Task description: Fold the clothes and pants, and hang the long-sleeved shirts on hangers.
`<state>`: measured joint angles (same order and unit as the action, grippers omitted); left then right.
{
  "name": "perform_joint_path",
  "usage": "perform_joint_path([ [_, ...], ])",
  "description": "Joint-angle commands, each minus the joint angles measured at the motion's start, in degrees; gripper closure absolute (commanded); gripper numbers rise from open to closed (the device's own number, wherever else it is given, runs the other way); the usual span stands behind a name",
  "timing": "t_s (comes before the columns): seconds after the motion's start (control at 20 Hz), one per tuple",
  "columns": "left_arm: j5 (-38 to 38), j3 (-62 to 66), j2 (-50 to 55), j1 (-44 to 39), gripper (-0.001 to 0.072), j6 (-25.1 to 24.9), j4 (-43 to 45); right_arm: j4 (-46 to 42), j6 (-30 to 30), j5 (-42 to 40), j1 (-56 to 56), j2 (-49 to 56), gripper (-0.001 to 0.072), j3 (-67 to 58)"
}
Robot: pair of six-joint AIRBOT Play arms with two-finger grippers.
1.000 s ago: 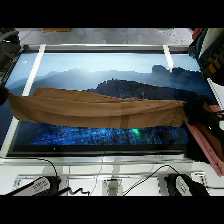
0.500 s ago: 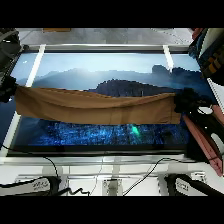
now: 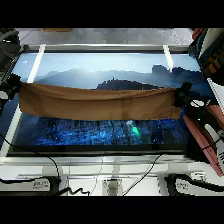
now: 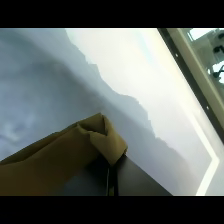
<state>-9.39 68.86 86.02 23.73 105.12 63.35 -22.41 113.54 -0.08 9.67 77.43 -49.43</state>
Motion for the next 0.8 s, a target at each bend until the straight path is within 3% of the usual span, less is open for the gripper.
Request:
perform_joint_path([
  [0.0,1.7,0.0,0.9,-0.2,0.0694,0.1,0.0,-0.3,-0.2,-2.1,-0.1,0.6,0.0680,-0.3],
  [0.05,1.7,0.0,1.1,-0.2,0.0693,0.1,0.0,-0.4,-0.2,-2.1,-0.1,0.8,0.0679,-0.3],
  [0.1,1.7,0.0,1.2,-0.2,0.0678,0.1,0.0,-0.7,-0.3,-2.1,-0.1,1.0,0.0598,-0.3],
  [0.15,1.7,0.0,1.2,-0.2,0.0507,0.1,0.0,-2.2,-0.7,-2.0,-0.1,1.1,0.0401,-0.3],
  [0.2,1.7,0.0,1.2,-0.3,0.0104,0.1,0.0,-5.3,-0.7,-1.9,-0.1,1.1,0.0241,-0.3],
  [0.25,1.7,0.1,1.1,-0.3,0.0005,0.2,0.0,-8.3,-0.7,-1.8,-0.1,1.1,0.0199,-0.3],
  [0.6,-1.8,0.0,-6.8,0.5,-0.0001,-2.3,-0.3,-16.5,-0.7,5.8,0.0,0.9,0.0201,-0.3],
  [0.75,-17.8,0.0,-11.6,4.8,0.0009,-2.4,7.9,-23.2,-0.7,9.4,0.0,0.9,0.0202,-0.3],
])
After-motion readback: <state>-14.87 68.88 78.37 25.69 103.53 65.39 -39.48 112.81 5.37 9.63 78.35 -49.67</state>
